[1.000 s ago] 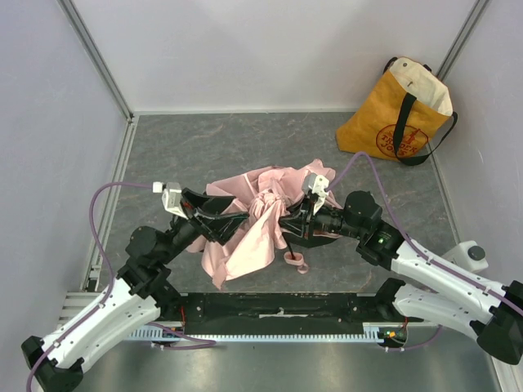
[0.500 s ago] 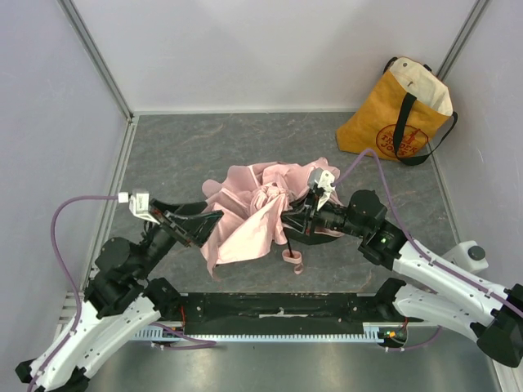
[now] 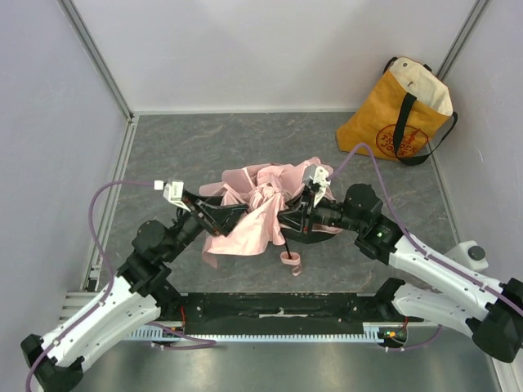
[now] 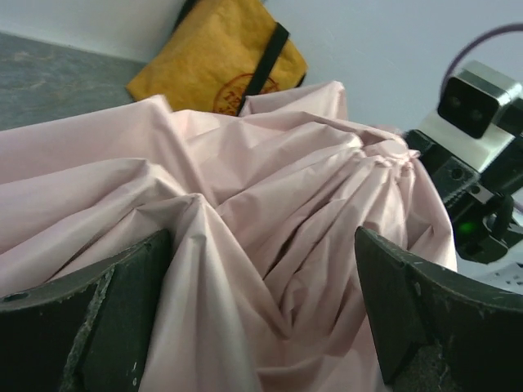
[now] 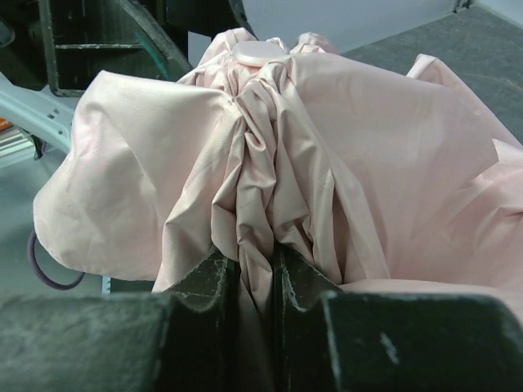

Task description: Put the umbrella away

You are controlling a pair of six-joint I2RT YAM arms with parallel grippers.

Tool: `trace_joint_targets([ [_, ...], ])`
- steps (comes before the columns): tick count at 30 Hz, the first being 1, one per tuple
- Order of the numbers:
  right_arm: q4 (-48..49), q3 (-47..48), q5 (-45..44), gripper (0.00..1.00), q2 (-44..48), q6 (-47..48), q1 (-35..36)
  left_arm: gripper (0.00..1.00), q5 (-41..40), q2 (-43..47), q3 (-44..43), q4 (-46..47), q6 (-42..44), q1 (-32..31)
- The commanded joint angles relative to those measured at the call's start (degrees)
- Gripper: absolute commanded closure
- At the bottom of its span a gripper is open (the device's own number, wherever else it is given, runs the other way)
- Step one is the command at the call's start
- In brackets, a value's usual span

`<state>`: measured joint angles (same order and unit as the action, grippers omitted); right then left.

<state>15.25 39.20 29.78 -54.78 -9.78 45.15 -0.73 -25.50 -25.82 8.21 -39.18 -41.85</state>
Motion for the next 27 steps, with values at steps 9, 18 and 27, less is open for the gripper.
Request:
trace_joint_targets([
  [9,-5.40,7.64,5.90,1.00,-3.48,5.39,-0.23,0.05,26.13,-7.64,-1.95,25.37,2.35,0.01],
  [18,-5.82,11.51,13.73,1.00,-9.11,3.97,-0.15,0.07,27.80,-17.82,-7.74,22.30,-2.39,0.01],
  [27,-21.12,17.83,13.63,1.00,-10.43,13.20,-0.15,0.33,28.25,-24.77,-13.64,13.68,-3.88,0.01],
])
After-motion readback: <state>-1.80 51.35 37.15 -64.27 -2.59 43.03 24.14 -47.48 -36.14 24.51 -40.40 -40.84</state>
